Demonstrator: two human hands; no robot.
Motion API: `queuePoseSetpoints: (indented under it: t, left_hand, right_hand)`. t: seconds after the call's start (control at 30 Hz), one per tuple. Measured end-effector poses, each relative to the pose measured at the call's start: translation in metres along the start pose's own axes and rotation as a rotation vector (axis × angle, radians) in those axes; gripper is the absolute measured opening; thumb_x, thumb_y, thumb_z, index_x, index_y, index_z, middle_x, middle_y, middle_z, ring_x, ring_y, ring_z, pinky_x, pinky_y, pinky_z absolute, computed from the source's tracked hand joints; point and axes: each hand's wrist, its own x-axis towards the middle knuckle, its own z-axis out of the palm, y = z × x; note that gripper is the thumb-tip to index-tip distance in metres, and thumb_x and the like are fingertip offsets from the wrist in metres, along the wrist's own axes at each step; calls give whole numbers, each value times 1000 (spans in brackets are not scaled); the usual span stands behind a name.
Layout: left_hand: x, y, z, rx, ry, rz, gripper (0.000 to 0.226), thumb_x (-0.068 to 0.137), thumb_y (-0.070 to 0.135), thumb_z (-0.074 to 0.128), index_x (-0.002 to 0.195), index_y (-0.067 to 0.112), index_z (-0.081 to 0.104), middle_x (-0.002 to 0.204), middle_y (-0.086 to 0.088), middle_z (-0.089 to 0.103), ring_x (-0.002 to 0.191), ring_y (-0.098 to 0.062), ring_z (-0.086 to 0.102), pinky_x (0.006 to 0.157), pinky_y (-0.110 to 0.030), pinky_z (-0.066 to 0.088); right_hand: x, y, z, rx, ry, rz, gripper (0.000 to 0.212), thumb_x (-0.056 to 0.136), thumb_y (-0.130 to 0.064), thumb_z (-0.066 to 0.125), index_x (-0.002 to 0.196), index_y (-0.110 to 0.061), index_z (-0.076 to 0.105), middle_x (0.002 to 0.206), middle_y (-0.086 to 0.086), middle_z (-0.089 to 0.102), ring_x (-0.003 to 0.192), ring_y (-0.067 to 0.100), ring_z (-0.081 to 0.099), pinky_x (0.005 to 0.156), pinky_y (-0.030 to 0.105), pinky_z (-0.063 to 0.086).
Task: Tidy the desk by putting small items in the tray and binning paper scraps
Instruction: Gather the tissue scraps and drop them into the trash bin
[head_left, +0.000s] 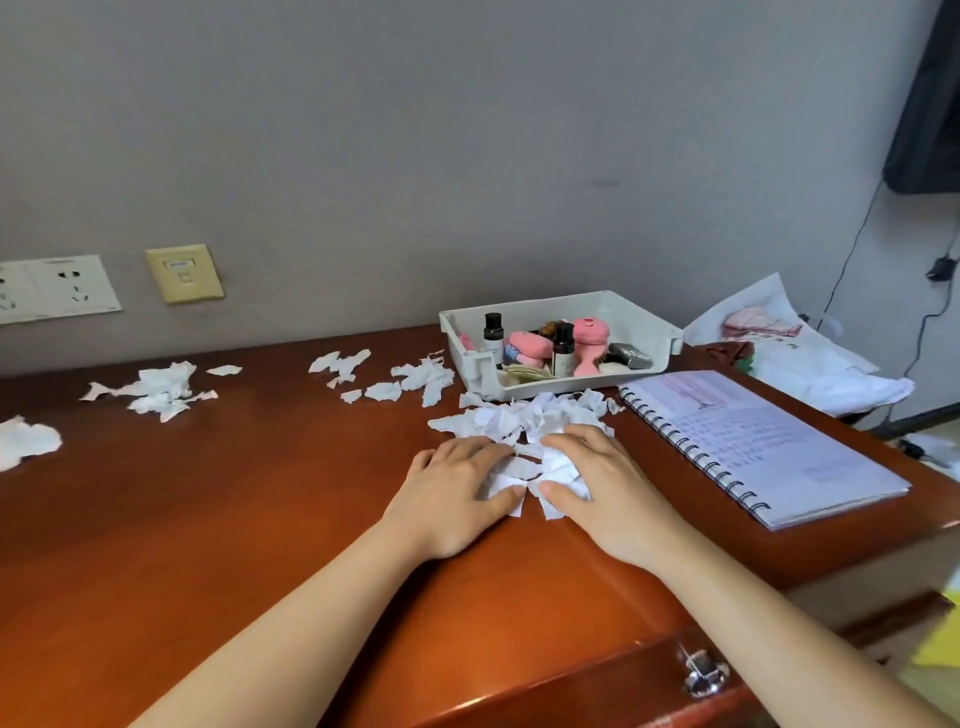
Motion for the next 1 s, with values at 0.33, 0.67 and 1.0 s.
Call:
queuePoseSetpoints:
  t: [0.33,0.67,1.0]
  left_hand:
    - [8,-3,2,-35,94,19,27,98,35,39,122,25,44,122,4,45,118,-19,36,99,-32,29]
    - [0,0,-3,-270,229,144,26,98,32,40,75,21,36,62,9,37,63,-17,37,59,-29,25]
    - [-11,7,-14,-529,504,36,41,97,30,48,61,10,40,55,5,32,55,-8,28,52,-22,25]
  right_hand:
    - [11,2,0,-55,66,-19,16,93,-23,52,106,-17,60,113,-3,47,107,16,43,88,24,33]
    - [12,-4,-2,-42,227,-33,11,94,-12,49,89,-13,59,94,-1,57,80,24,55,69,30,38]
    - [1,-9,-15,212,512,0,20,91,-18,59,74,-7,61,60,-2,55,54,7,46,54,18,33]
